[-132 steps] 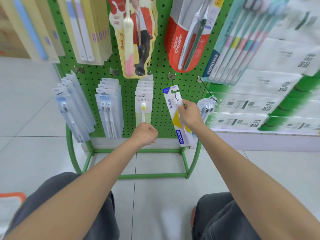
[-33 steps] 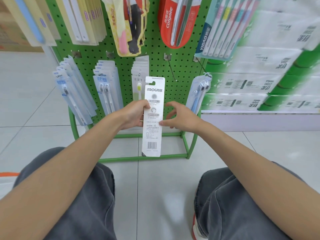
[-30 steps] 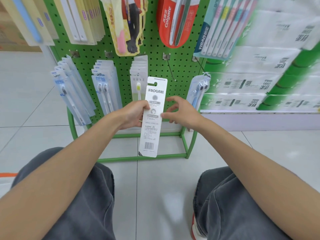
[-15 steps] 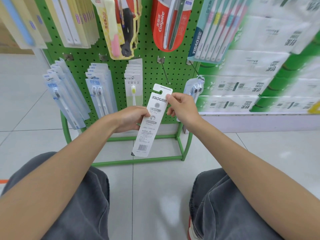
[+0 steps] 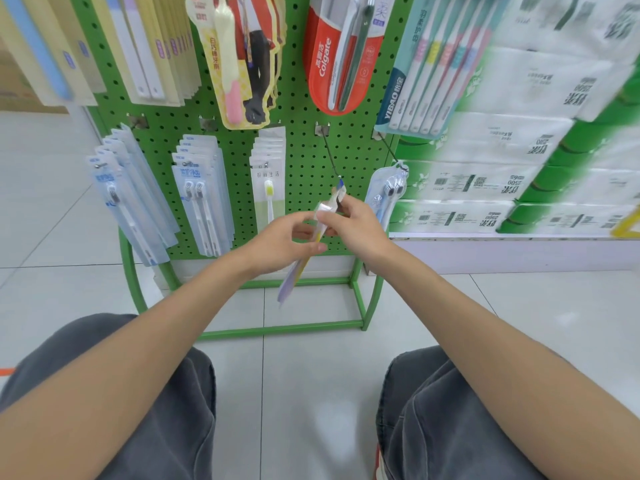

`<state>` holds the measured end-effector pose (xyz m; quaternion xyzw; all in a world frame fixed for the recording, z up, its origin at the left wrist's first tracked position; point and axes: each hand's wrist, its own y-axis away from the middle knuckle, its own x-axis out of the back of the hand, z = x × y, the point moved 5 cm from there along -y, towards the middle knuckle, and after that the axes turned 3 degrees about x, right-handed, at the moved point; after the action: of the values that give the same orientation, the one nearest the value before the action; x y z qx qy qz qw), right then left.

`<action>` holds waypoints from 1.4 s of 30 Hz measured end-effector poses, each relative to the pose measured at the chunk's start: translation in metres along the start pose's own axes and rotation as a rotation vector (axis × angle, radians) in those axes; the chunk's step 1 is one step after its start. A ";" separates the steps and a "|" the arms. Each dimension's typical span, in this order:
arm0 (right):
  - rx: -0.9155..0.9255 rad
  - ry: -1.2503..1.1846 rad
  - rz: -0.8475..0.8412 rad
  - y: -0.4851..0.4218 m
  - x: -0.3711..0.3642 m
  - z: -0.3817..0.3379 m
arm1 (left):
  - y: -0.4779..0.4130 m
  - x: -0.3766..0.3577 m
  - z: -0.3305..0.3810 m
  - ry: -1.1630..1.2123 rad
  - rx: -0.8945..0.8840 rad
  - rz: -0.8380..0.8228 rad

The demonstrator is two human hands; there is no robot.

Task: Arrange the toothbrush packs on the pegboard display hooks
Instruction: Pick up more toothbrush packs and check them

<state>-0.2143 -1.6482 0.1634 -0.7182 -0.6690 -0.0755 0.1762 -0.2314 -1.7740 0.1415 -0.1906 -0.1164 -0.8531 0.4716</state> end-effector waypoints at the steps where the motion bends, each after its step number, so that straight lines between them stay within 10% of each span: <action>1: 0.001 -0.020 -0.023 -0.001 0.000 0.000 | -0.002 0.004 -0.002 0.030 0.020 0.031; 22: -0.331 -0.059 0.099 -0.026 0.040 0.047 | -0.067 0.023 -0.031 0.026 0.183 0.457; 42: -0.380 -0.034 0.046 -0.027 0.047 0.068 | -0.105 0.000 -0.033 -0.162 0.254 0.335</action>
<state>-0.2456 -1.5793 0.1211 -0.7548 -0.6290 -0.1843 0.0275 -0.3275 -1.7310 0.1095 -0.2143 -0.2271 -0.7231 0.6161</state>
